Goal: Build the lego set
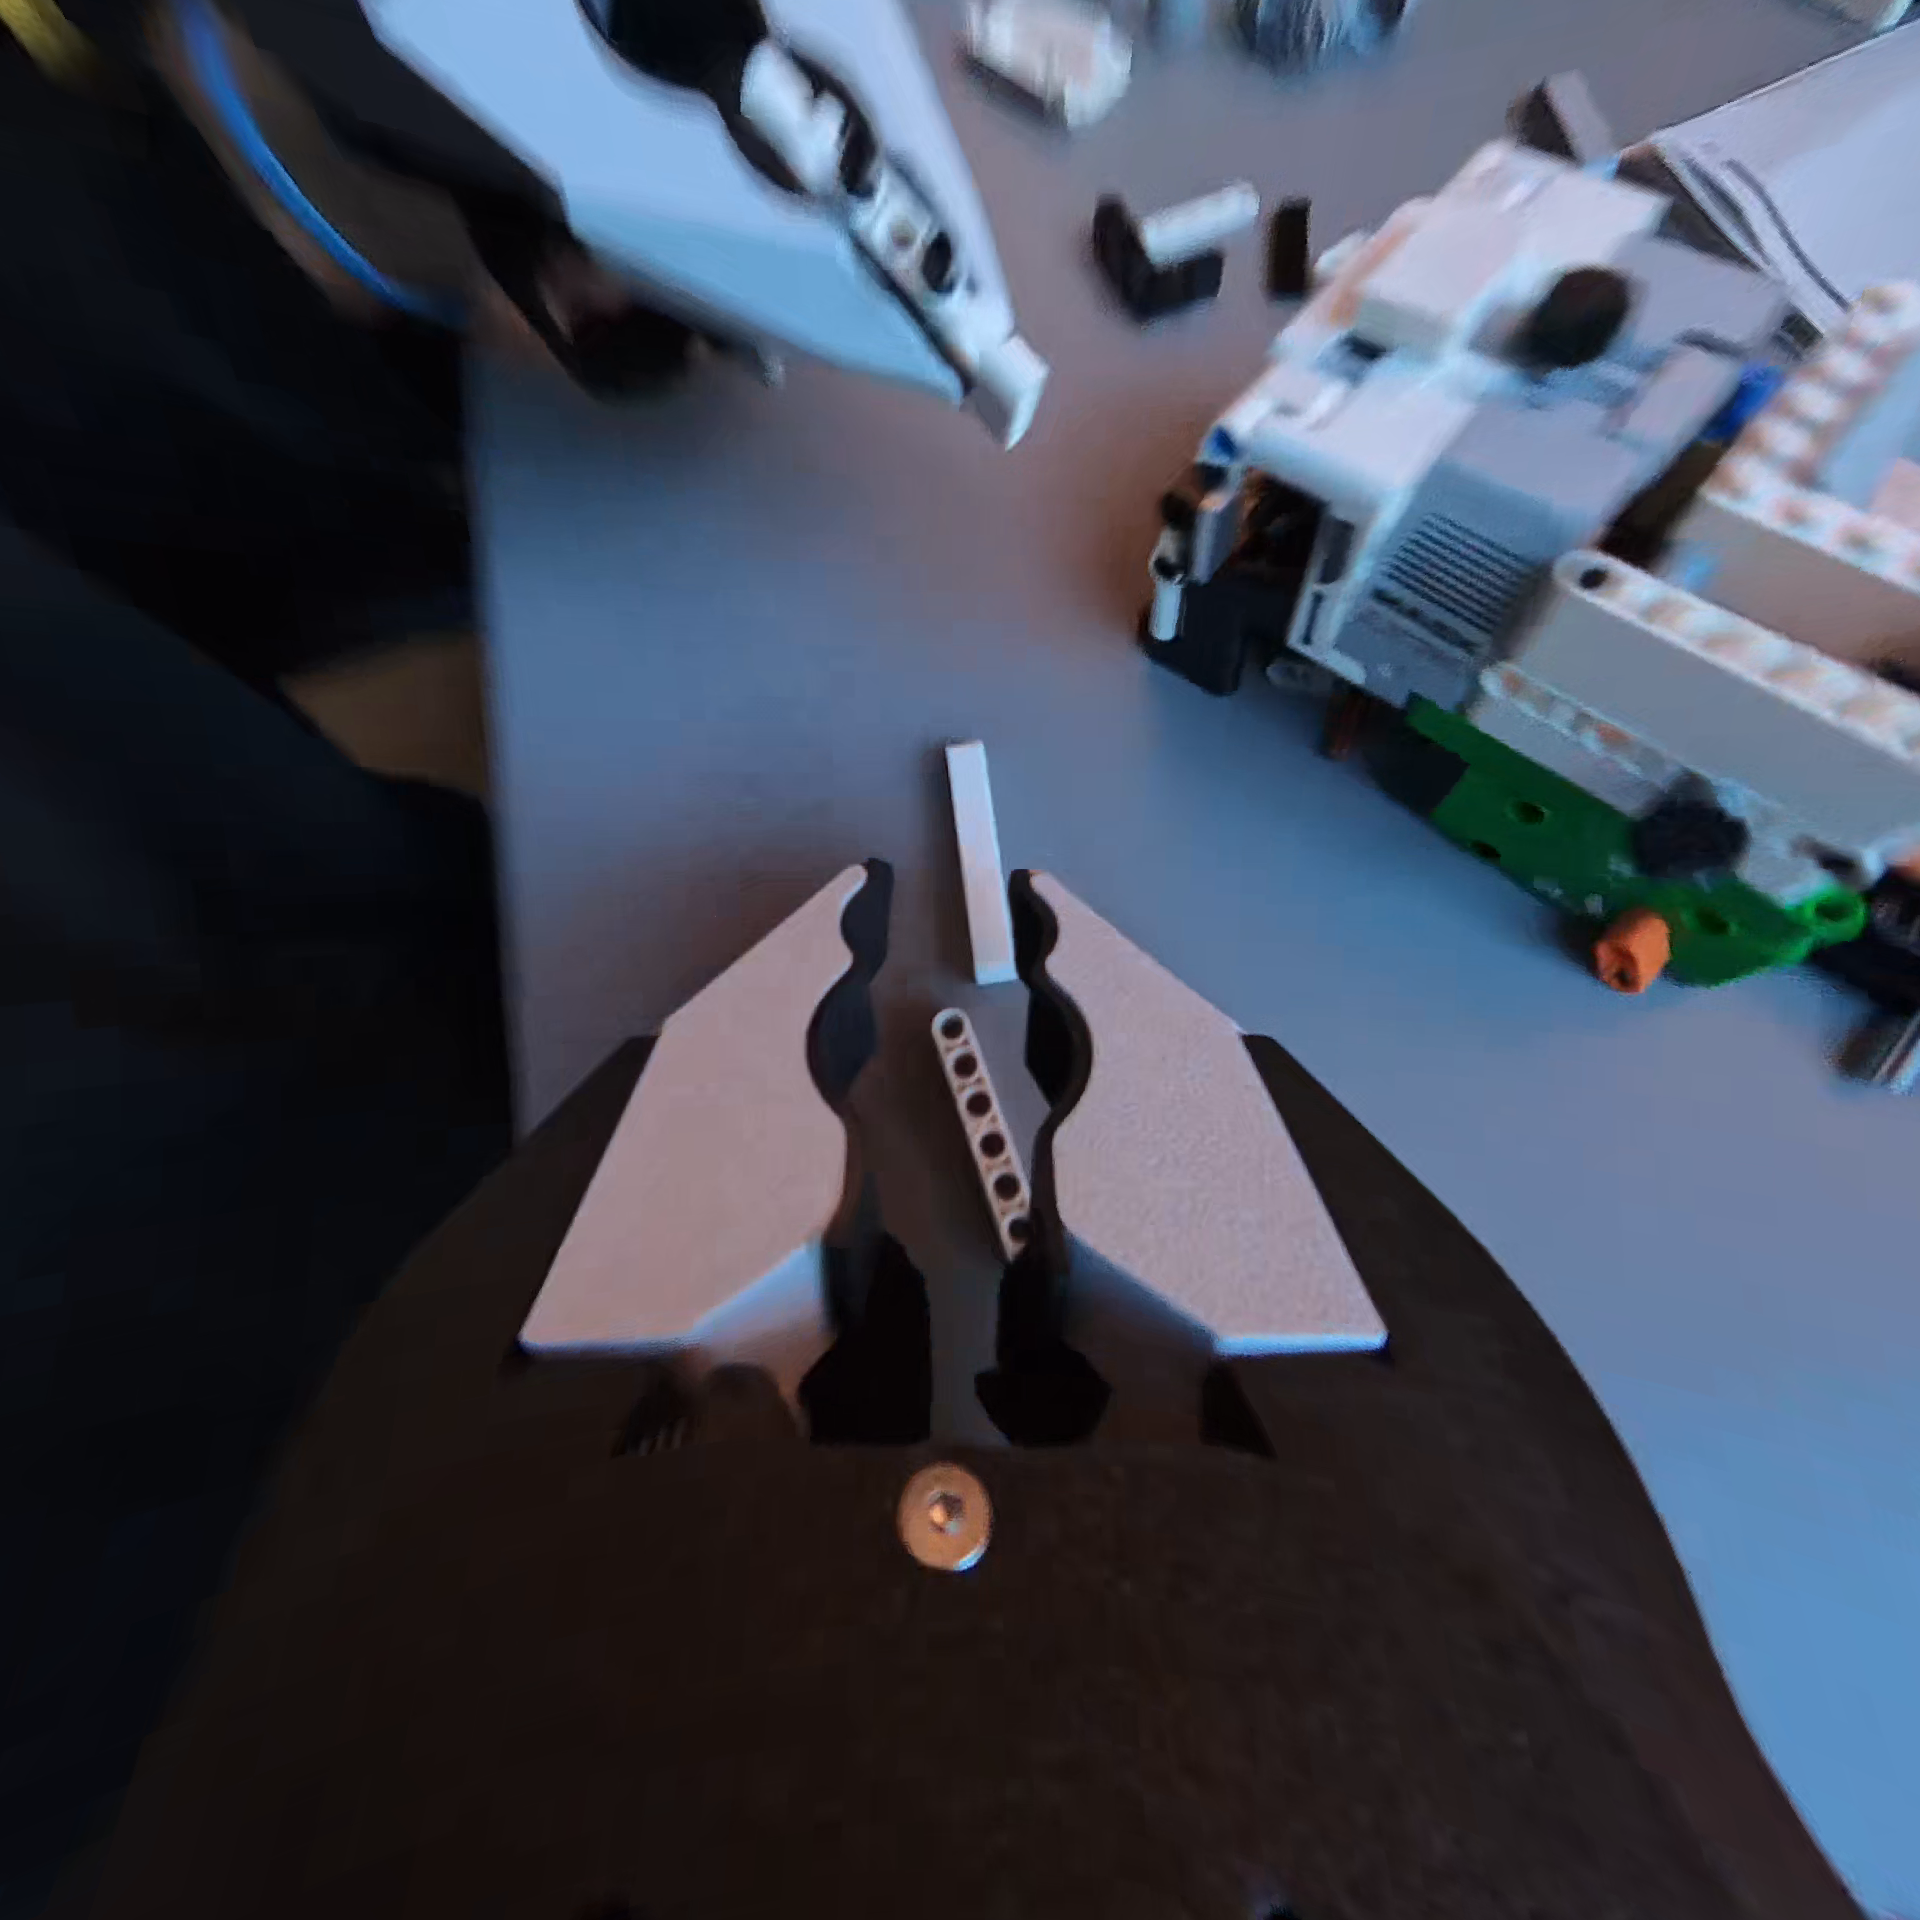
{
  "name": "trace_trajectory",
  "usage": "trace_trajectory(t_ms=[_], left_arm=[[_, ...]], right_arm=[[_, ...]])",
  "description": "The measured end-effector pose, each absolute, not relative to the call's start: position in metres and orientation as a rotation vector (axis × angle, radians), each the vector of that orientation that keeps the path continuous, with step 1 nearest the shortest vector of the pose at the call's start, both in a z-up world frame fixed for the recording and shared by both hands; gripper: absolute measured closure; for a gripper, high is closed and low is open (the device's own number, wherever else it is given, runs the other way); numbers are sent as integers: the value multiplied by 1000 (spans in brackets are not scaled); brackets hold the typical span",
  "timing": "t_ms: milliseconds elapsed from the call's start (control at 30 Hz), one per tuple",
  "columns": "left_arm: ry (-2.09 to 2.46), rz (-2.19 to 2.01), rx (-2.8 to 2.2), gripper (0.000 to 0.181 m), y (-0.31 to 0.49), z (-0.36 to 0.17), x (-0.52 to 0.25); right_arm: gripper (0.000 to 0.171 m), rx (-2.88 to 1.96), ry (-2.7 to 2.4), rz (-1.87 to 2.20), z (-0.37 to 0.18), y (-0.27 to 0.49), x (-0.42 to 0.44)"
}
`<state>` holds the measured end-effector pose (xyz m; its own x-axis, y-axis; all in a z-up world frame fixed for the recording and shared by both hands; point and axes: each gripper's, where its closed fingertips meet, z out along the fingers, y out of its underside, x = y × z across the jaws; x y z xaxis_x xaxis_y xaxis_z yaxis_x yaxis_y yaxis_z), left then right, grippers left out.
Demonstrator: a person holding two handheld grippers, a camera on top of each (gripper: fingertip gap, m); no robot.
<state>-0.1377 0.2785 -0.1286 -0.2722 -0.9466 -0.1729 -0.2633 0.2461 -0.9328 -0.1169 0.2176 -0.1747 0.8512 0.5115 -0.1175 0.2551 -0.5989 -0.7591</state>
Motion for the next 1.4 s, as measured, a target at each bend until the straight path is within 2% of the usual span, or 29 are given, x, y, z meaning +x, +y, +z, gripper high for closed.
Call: trace_trajectory(t_ms=[233, 600, 900, 1067, 1400], left_arm=[[1564, -1112, -1080, 176, 285, -109, -140], [1563, -1114, -1031, 176, 280, -107, -143], [1614, -1080, -1028, 176, 277, -113, -140], [1657, -1081, -1030, 176, 273, -118, -139], [1758, -1025, -995, 176, 262, -130, -138]], right_arm=[[154, -2283, -726, 207, -180, 224, -116], [157, -2275, -674, 468, -179, 210, -144], [150, -2268, -462, 270, -175, 172, -82], [150, -2301, -681, 219, -184, 176, -86], [165, -2427, -1051, 198, -194, 183, -95]])
